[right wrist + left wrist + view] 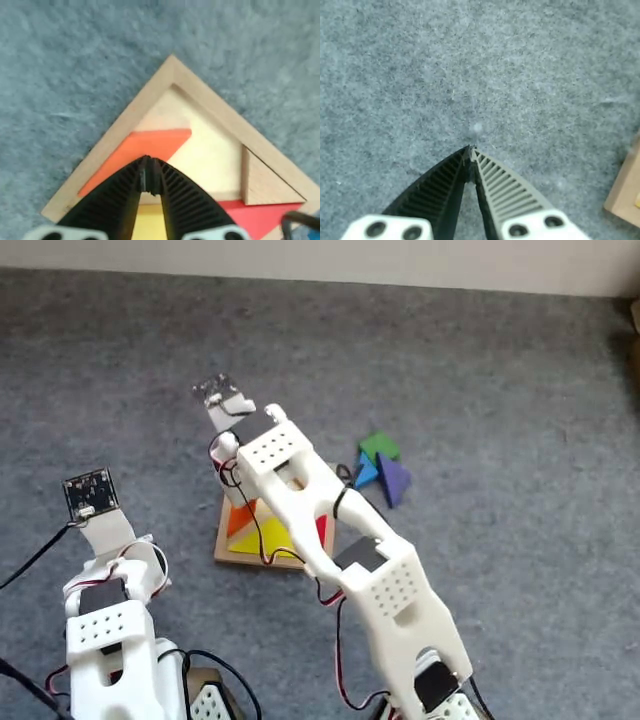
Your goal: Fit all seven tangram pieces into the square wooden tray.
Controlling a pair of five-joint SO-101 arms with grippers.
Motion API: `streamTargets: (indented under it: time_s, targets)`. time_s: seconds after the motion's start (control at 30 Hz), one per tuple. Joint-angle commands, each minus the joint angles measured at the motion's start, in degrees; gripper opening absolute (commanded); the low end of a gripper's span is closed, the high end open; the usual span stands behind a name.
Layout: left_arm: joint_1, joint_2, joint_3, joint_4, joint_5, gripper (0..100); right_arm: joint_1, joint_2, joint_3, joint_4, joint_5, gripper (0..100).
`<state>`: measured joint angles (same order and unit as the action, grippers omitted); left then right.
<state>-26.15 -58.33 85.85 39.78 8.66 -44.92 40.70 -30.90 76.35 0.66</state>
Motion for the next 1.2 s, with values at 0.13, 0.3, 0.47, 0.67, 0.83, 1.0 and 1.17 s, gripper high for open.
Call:
streamTargets:
  time_s: [0.13, 0.3, 0.47, 0.67, 0.83, 1.0, 1.17]
  targets:
    - [-0.22, -0.84, -1.98, -0.88, -0.53, 1, -5.41, -0.4, -0.13, 3.91, -0.26, 0.5]
    - [-0.22, -0.84, -1.98, -0.88, -0.53, 1, -7.16, -0.4, -0.13, 8.66, -0.26, 0.5]
    - [-0.22, -0.84, -1.98, -0.88, -0.53, 1, -6.64, -0.84, -0.66, 11.03, -0.26, 0.5]
    - [-0.22, -0.84, -1.98, -0.88, -0.53, 1, -5.76, -1.1, -0.75, 12.44, -0.26, 0.5]
    - [-0.22, -0.84, -1.98, -0.88, -0.53, 1, -5.67, -7.16, -0.22, 12.44, -0.26, 0.5]
    - [-0.22, -0.84, -1.98, -0.88, -0.53, 1, -2.24, -15.87, 6.11, 10.59, -0.26, 0.5]
    - [-0.22, -0.84, -1.98, -0.88, -0.53, 1, 6.11, -24.66, 14.99, 5.93, -0.26, 0.5]
